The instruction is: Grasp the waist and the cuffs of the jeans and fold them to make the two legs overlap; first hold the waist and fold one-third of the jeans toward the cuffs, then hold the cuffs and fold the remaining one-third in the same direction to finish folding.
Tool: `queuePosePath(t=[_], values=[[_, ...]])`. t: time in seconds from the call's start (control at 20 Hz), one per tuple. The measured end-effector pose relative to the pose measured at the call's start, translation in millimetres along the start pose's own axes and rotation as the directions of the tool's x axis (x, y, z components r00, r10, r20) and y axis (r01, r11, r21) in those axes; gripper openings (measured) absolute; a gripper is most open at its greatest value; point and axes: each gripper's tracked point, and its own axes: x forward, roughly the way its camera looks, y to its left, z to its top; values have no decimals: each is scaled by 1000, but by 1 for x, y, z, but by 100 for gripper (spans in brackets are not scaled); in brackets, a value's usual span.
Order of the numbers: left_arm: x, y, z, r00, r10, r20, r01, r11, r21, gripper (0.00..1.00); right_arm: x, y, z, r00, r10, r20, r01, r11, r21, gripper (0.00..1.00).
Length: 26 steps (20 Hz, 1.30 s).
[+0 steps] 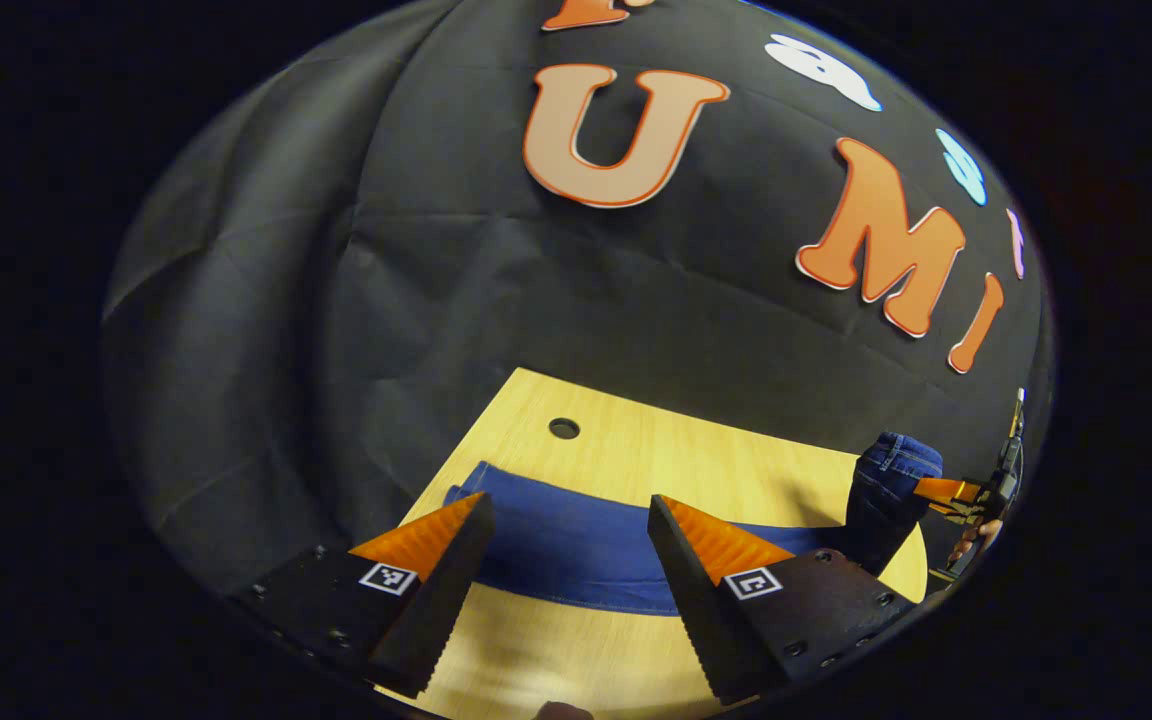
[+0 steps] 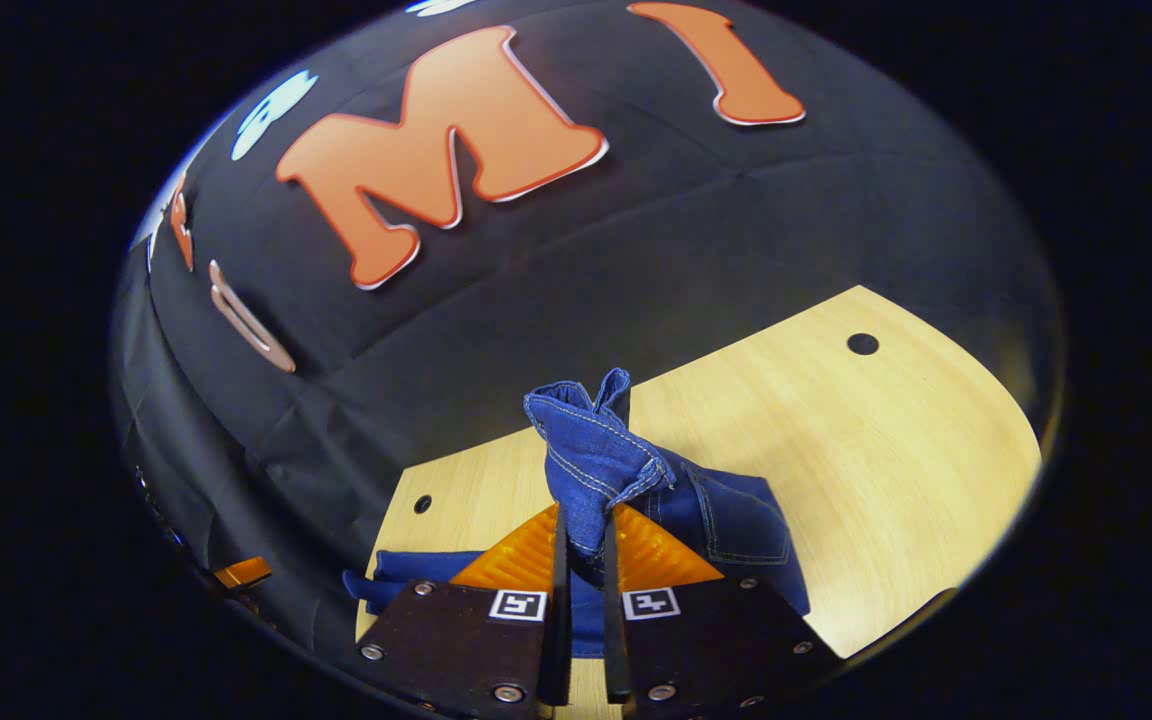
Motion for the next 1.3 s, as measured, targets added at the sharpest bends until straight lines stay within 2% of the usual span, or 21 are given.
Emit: queuePosePath(t=[0.3,0.45,0.5,0.65,0.7,0.75,0.8,0.9,0.95,1.1,1.3], values=[[4,53,-18,998,56,-41,-60,995,-84,96,-2,7,9,996,-4,-84,-1,998,-70,14],[9,72,-26,995,75,-67,-82,991,-105,96,-16,16,25,990,84,-110,-87,996,-21,28],[15,75,-28,994,77,-80,-86,989,-119,96,-17,11,31,993,75,-97,-78,996,-33,36],[34,94,-42,989,61,-137,-87,977,-196,95,-17,8,29,993,76,-85,-83,994,-75,45],[41,103,-50,986,50,-160,-87,969,-230,95,-18,0,31,994,71,-82,-78,994,-82,53],[50,112,-57,982,39,-186,-89,959,-268,95,-15,-6,30,995,64,-75,-71,994,-88,59],[56,118,-66,976,20,-216,-87,949,-302,95,-15,-9,31,996,50,-68,-56,994,-95,70],[71,126,-80,964,-34,-263,-75,916,-395,95,-16,-10,31,999,24,-49,-30,993,-110,80],[76,131,-87,957,-63,-285,-74,891,-448,95,-17,-10,31,999,11,-37,-15,993,-115,81],[96,152,-106,940,-110,-323,-83,844,-530,96,-22,-13,38,1000,-24,-1,23,994,-107,86],[127,162,-127,923,-179,-341,-87,765,-638,96,-29,-23,45,995,-87,40,90,993,-72,86]])
